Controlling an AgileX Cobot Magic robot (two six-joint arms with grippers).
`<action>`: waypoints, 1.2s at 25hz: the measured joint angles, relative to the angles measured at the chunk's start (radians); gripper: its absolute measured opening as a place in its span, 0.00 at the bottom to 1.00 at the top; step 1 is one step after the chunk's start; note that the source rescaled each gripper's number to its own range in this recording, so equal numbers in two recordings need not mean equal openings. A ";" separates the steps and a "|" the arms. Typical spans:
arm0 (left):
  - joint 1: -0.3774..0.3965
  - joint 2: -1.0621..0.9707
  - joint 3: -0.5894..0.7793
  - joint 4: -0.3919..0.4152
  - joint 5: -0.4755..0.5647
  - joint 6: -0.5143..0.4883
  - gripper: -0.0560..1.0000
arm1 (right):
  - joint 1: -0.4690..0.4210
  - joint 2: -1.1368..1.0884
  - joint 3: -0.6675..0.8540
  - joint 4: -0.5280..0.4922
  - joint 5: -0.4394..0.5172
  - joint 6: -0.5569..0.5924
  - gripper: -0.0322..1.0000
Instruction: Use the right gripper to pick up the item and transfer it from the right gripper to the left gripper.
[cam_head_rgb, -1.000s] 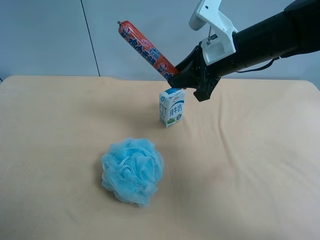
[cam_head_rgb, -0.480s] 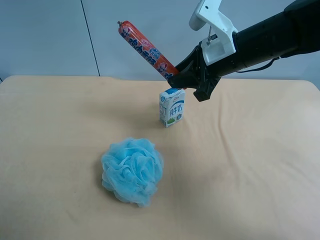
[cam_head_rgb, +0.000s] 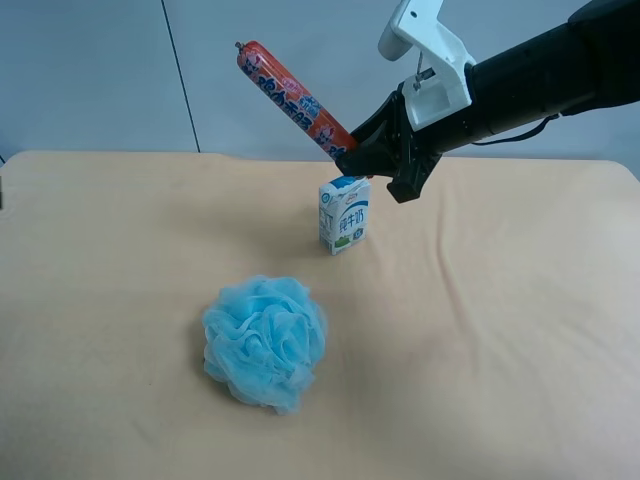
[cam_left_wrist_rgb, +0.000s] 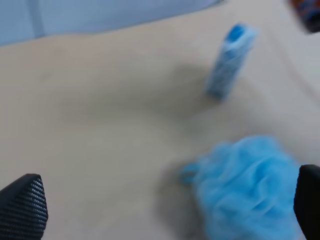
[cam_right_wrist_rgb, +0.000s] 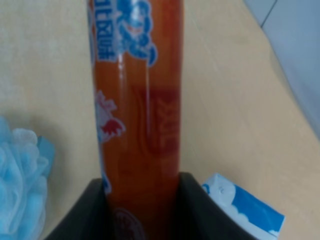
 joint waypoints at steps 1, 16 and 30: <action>0.000 0.038 0.000 -0.059 -0.027 0.056 1.00 | 0.000 0.000 0.000 0.000 0.000 0.000 0.03; 0.000 0.446 0.000 -0.853 -0.206 0.902 1.00 | 0.000 0.000 0.000 0.023 -0.006 0.000 0.03; -0.059 0.577 -0.031 -1.189 -0.355 1.315 1.00 | 0.000 0.000 0.000 0.032 -0.006 0.000 0.03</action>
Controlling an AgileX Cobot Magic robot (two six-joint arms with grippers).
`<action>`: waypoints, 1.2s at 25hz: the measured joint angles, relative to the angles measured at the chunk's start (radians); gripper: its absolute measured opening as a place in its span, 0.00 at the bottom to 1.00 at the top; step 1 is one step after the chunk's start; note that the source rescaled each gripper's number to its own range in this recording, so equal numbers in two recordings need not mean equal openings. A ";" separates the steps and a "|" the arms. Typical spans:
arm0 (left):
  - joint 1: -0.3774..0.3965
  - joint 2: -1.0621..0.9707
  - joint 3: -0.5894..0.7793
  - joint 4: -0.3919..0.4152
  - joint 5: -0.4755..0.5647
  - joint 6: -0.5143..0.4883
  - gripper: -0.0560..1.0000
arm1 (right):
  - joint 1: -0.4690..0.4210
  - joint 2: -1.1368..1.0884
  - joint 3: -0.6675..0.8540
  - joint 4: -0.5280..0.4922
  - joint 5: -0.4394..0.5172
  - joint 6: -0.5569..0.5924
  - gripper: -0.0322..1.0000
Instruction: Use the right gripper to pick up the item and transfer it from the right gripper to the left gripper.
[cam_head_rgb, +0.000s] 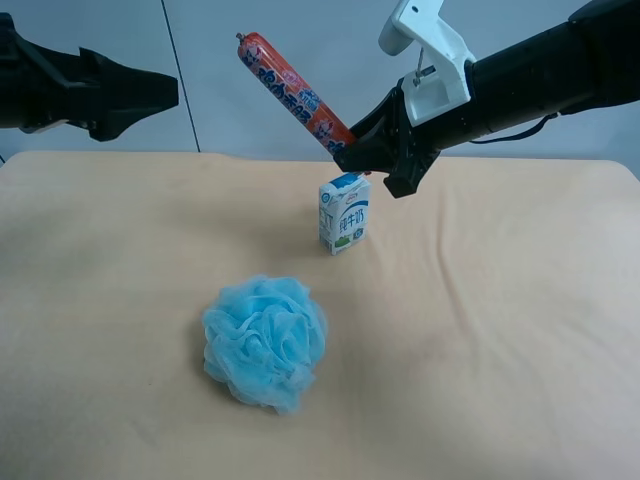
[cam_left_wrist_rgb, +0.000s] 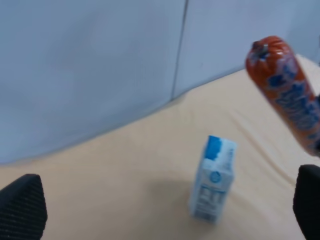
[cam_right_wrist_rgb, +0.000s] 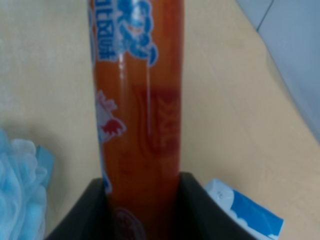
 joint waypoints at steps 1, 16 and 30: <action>-0.031 0.011 -0.019 -0.002 -0.037 0.007 1.00 | 0.000 0.000 0.000 0.000 0.000 0.000 0.03; -0.429 0.151 -0.186 -0.020 -0.423 0.016 1.00 | 0.000 0.000 0.000 0.003 0.005 0.000 0.03; -0.454 0.210 -0.248 -0.027 -0.388 -0.123 1.00 | 0.000 0.000 0.000 0.072 0.041 -0.046 0.03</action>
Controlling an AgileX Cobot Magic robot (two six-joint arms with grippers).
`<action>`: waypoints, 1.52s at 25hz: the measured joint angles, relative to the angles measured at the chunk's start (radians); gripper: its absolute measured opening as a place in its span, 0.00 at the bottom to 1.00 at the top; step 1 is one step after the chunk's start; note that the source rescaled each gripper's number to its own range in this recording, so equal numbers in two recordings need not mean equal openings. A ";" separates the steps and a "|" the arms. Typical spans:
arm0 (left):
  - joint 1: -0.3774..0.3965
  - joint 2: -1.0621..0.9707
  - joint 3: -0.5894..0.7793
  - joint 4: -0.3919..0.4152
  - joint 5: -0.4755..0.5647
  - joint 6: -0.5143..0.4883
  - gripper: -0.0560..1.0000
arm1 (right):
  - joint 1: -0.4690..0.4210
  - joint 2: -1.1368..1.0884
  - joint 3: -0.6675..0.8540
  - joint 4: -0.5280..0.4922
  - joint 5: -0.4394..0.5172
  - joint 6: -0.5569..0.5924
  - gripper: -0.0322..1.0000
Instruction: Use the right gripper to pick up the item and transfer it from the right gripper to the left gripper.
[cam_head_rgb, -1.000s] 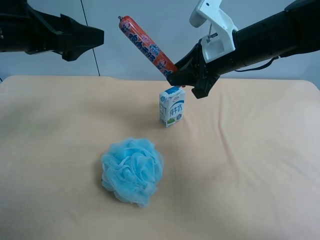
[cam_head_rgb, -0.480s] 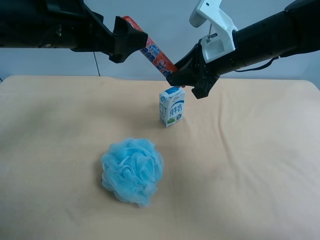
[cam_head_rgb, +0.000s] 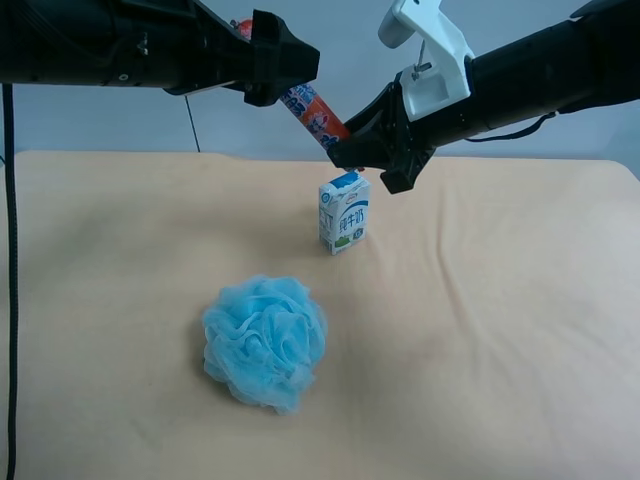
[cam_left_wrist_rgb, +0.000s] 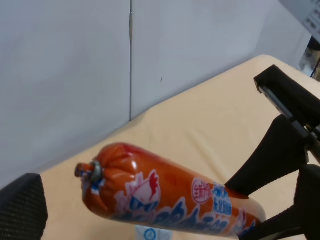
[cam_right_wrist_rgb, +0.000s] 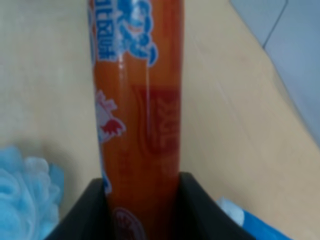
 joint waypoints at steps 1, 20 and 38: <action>0.000 0.000 0.000 0.000 0.007 -0.014 1.00 | 0.000 0.000 0.000 0.014 0.008 -0.011 0.03; 0.000 0.014 -0.089 0.000 0.047 -0.063 1.00 | 0.000 0.000 0.000 0.080 0.079 -0.048 0.03; 0.000 0.046 -0.093 0.004 -0.061 -0.063 0.55 | 0.000 0.000 0.000 0.157 0.050 -0.103 0.03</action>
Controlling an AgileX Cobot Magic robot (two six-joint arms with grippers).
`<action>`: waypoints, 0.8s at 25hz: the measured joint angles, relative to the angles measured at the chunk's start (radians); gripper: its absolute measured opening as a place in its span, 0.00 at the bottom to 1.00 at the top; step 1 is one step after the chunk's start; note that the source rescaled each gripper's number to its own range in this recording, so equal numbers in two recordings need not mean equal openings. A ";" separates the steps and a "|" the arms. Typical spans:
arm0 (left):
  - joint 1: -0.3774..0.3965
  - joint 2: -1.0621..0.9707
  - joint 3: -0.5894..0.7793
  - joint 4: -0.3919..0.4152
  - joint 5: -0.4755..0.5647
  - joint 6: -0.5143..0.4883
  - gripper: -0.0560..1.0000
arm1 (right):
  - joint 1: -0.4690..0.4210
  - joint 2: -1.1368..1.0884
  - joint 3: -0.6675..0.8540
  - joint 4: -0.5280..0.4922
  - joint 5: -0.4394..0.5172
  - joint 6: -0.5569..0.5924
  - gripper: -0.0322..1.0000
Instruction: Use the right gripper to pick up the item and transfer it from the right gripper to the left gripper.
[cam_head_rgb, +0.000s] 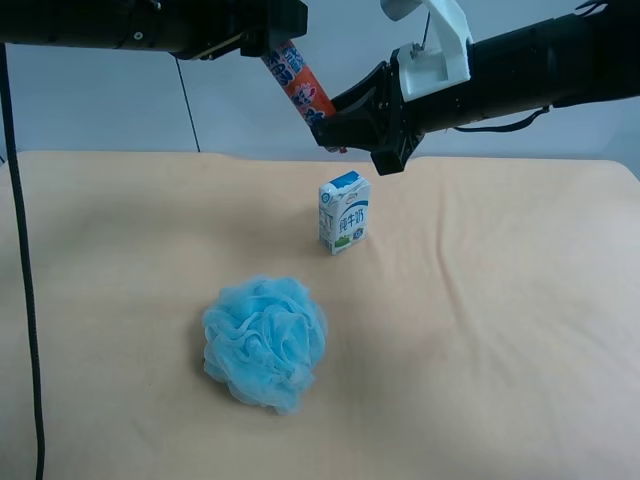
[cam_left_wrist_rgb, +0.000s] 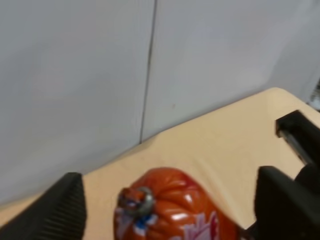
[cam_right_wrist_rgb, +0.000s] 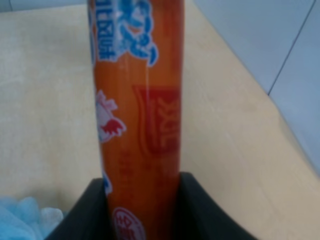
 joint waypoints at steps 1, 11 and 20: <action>0.000 0.000 0.000 0.004 0.000 0.000 0.51 | 0.000 0.000 0.000 0.000 0.000 0.000 0.03; -0.002 0.000 -0.003 0.016 0.023 -0.012 0.19 | 0.000 0.003 0.000 0.050 -0.015 -0.036 0.03; -0.002 -0.002 -0.011 0.016 0.040 -0.014 0.14 | 0.000 0.004 0.000 0.098 -0.023 -0.071 0.03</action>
